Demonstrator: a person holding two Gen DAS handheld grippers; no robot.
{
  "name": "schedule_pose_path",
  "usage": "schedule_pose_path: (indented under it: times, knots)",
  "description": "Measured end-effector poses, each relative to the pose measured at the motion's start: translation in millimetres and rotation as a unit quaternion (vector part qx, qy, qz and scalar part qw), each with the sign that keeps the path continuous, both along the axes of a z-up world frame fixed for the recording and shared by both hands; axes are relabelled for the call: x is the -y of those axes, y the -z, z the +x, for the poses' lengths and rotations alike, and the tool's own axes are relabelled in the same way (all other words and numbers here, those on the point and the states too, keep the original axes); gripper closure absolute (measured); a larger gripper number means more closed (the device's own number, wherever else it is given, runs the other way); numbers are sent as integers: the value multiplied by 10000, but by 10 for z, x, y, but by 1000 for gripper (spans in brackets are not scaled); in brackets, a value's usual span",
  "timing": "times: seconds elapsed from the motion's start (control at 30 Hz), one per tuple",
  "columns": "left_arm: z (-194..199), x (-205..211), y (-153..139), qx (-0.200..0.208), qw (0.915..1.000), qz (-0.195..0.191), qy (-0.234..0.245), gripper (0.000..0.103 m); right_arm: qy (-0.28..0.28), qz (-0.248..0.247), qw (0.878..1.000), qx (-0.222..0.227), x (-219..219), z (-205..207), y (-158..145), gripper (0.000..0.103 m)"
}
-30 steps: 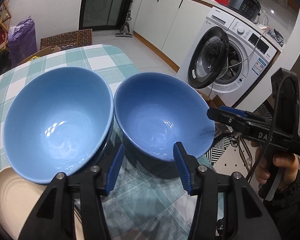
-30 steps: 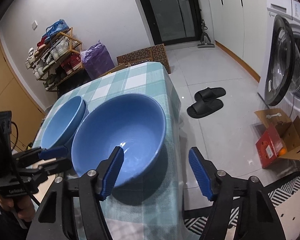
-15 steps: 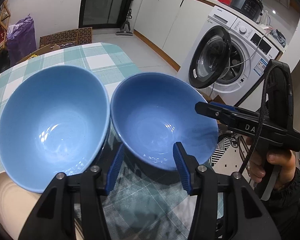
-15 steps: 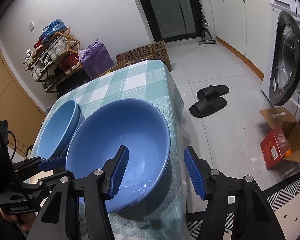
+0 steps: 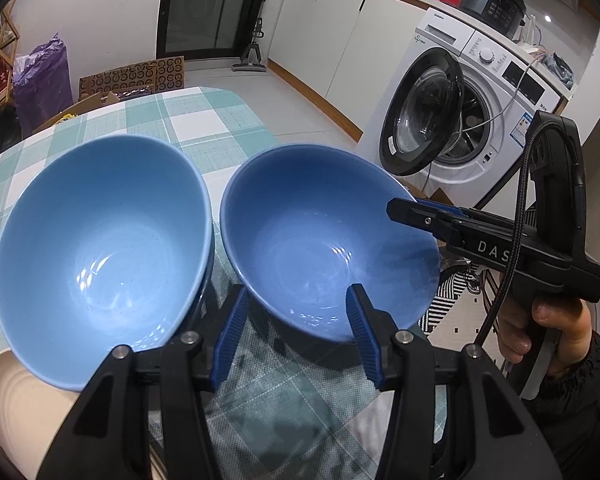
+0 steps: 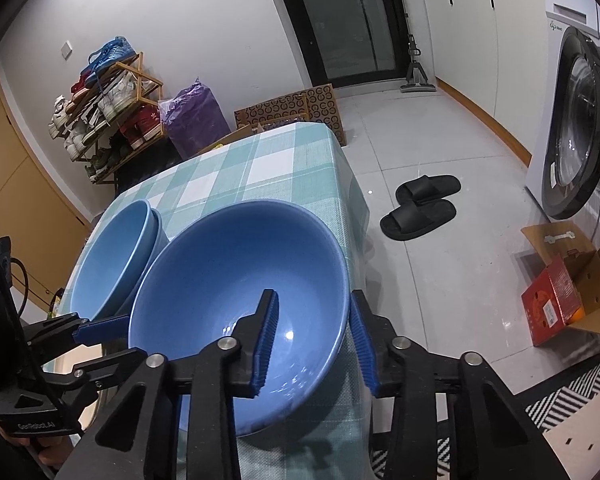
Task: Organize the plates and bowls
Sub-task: 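Close the left gripper on a blue bowl rim while the right gripper grips the large bowl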
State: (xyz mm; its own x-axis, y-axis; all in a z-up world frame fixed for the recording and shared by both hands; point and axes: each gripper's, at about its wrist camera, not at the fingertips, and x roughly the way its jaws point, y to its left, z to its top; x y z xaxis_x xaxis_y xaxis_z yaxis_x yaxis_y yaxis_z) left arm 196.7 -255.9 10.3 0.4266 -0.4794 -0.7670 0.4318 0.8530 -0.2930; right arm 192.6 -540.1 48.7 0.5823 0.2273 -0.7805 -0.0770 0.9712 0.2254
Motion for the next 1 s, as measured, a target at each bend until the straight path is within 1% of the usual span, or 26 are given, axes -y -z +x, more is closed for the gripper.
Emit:
schedule_pose_path:
  times: [0.03,0.13,0.2,0.37,1.0]
  knots:
    - [-1,2,0,7,10000,1,3,53,14,-23,10000,-2,5,1,1,73]
    - [-11,11,-1,66,10000,54,24,54,33,-49,10000,6,22,-8,5,77]
    - [-18,21,-5,103,9999,107,34,58,45,-88,9999,21,22,-15,7,77]
    - [-29,22,-10,125,9998,131,82,62,87,-139,9998,61,33,-29,6,78]
    - [-88,-18,-92,272,9996,73,100,62,30,-367,9989,290,-1,-167,-128,78]
